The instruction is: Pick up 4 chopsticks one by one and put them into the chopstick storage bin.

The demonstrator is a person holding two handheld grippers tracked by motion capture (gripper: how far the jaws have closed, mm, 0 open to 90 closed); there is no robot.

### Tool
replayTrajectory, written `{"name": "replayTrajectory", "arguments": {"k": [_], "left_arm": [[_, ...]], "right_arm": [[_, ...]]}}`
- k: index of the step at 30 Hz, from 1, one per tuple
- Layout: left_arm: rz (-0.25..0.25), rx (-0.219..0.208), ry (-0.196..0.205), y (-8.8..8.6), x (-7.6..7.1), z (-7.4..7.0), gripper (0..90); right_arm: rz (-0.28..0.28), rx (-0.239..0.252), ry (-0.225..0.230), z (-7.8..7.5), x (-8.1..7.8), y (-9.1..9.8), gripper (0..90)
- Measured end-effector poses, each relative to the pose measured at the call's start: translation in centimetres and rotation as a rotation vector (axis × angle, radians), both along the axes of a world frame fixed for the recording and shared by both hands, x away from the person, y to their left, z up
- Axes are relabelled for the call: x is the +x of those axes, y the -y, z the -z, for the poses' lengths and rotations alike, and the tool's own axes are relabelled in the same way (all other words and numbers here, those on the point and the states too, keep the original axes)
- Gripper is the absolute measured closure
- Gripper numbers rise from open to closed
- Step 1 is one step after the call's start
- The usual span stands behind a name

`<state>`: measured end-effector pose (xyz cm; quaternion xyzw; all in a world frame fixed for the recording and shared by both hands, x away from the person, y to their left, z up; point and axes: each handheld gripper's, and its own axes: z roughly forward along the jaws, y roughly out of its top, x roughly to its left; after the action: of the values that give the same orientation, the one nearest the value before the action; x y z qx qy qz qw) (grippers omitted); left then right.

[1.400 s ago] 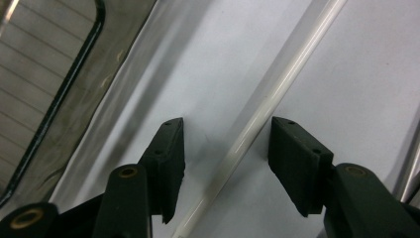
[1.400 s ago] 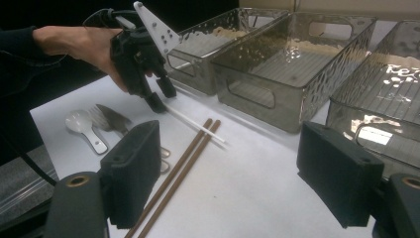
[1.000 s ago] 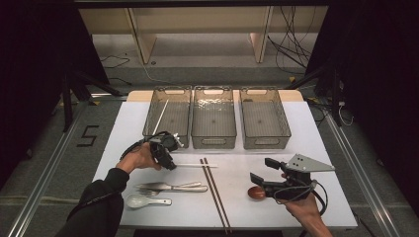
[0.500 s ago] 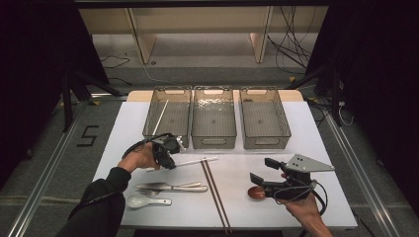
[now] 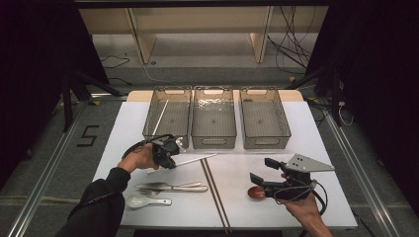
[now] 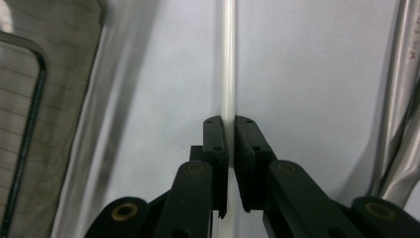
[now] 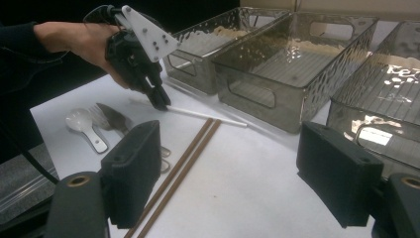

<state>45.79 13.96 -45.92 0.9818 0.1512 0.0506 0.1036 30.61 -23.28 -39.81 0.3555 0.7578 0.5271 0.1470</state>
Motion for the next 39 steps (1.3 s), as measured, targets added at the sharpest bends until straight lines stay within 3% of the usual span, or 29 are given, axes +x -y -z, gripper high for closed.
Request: {"name": "replayTrajectory", "arguments": {"k": [6,15,23,36,39], "left_arm": [[-0.02,-0.034,0.021,-0.5,-0.1,-0.6,83.9],[0.011,-0.059,0.029,-0.3,-0.8,-2.2,83.9],[-0.008,-0.156,0.057,-0.2,-1.1,-4.1,83.9],[-0.18,-0.3,0.103,-1.5,-0.4,-6.1,83.9],[-0.194,-0.301,0.123,-1.9,-0.2,-6.4,83.9]], "right_arm": [[0.001,0.0,0.0,0.0,0.0,0.0,26.4],[0.0,-0.002,0.003,0.0,0.0,0.0,26.4],[0.003,-0.001,0.004,-0.1,0.0,0.0,26.4],[0.003,-0.002,0.004,-0.1,0.0,0.0,26.3],[0.003,-0.003,0.004,-0.1,0.0,0.0,26.3]]}}
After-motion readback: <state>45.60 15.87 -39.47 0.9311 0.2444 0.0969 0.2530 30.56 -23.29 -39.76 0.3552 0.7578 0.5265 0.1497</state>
